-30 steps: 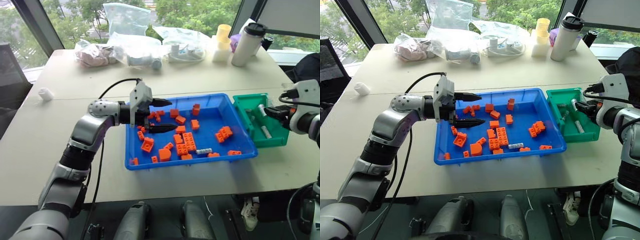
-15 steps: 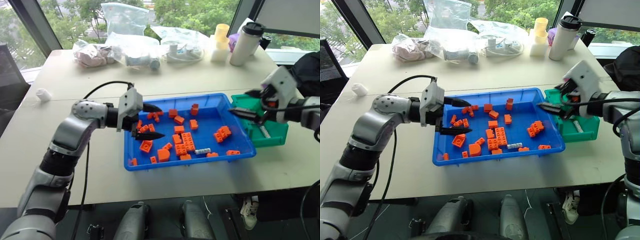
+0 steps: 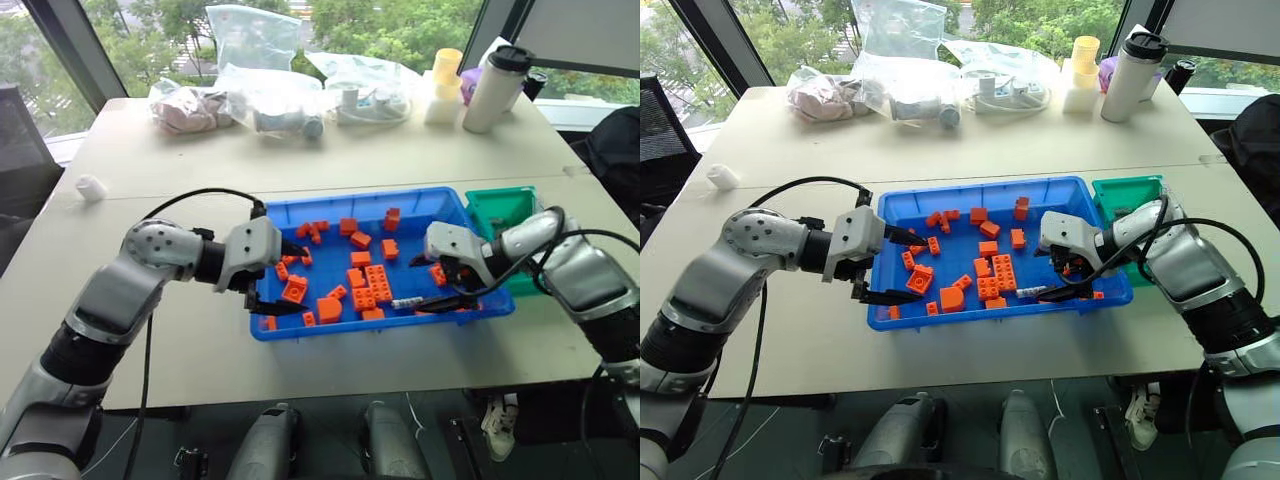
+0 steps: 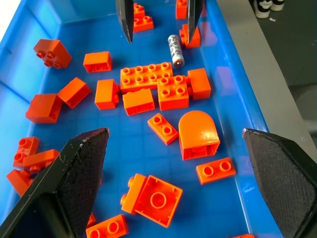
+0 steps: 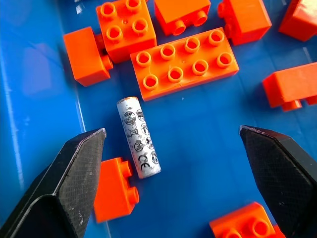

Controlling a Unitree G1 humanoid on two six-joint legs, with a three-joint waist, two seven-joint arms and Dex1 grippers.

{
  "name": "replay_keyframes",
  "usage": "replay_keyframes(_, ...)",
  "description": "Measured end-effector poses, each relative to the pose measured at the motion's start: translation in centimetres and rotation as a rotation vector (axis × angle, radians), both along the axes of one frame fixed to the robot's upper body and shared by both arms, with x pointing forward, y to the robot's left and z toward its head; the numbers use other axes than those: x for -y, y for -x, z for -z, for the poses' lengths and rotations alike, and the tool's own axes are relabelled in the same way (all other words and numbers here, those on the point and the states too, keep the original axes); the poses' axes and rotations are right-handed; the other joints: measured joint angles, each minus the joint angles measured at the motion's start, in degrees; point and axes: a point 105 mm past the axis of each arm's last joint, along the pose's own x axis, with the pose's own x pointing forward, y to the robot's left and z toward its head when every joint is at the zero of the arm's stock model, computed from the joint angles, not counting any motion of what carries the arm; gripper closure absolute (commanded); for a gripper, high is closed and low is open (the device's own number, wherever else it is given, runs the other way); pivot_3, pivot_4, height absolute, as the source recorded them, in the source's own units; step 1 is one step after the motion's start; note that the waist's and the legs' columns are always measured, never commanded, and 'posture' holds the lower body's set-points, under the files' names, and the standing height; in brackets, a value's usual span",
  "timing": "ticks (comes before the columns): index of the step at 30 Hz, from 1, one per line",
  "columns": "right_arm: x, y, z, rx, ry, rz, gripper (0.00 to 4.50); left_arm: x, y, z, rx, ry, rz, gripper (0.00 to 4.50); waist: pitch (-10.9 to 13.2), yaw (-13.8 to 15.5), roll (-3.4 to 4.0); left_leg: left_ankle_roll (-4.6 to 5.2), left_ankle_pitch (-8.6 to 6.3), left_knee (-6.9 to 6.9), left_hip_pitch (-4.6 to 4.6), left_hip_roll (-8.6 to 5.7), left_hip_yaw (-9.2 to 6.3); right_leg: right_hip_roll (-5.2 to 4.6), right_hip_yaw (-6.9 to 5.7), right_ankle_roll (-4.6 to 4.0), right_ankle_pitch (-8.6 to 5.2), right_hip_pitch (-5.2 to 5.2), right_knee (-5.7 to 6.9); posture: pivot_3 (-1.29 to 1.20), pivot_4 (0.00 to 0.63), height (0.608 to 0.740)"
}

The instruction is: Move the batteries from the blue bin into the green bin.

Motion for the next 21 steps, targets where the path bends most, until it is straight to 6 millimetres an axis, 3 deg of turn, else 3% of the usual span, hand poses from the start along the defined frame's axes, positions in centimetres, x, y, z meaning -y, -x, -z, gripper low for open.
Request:
replay_keyframes(8,-0.3,-1.2,1.0,0.016,0.066,-0.041,0.06,-0.1,-0.1,0.2,-0.010,0.005,-0.022,0.00,0.00,-0.08,0.00,-0.04,0.02,0.00,0.00,0.00,-0.02,0.01,0.00,0.00,0.00,0.00,0.01,0.00,0.150,0.740)
replay_keyframes(11,-0.1,-1.2,1.1,0.025,0.107,-0.067,0.91,-0.1,-0.1,0.2,-0.010,0.008,-0.024,0.00,0.00,-0.01,0.00,-0.05,0.03,0.00,0.00,0.00,-0.03,0.01,-0.01,0.00,0.00,0.01,0.01,0.00,0.150,0.740)
replay_keyframes(18,-0.2,-1.0,1.1,0.024,0.129,-0.099,4.48,-0.1,-0.1,0.2,-0.011,0.011,-0.024,0.00,-0.01,-0.06,-0.01,-0.05,0.03,0.00,0.00,0.00,-0.03,0.01,-0.01,0.00,0.00,0.01,0.02,0.00,0.150,0.740)
replay_keyframes(21,-0.3,-1.0,1.1,0.027,0.130,-0.097,4.48,-0.1,-0.1,0.0,-0.007,0.012,-0.021,0.00,-0.01,-0.04,-0.01,-0.05,0.03,0.00,0.00,0.00,-0.03,0.01,-0.01,0.00,0.00,0.01,0.02,0.00,0.150,0.740)
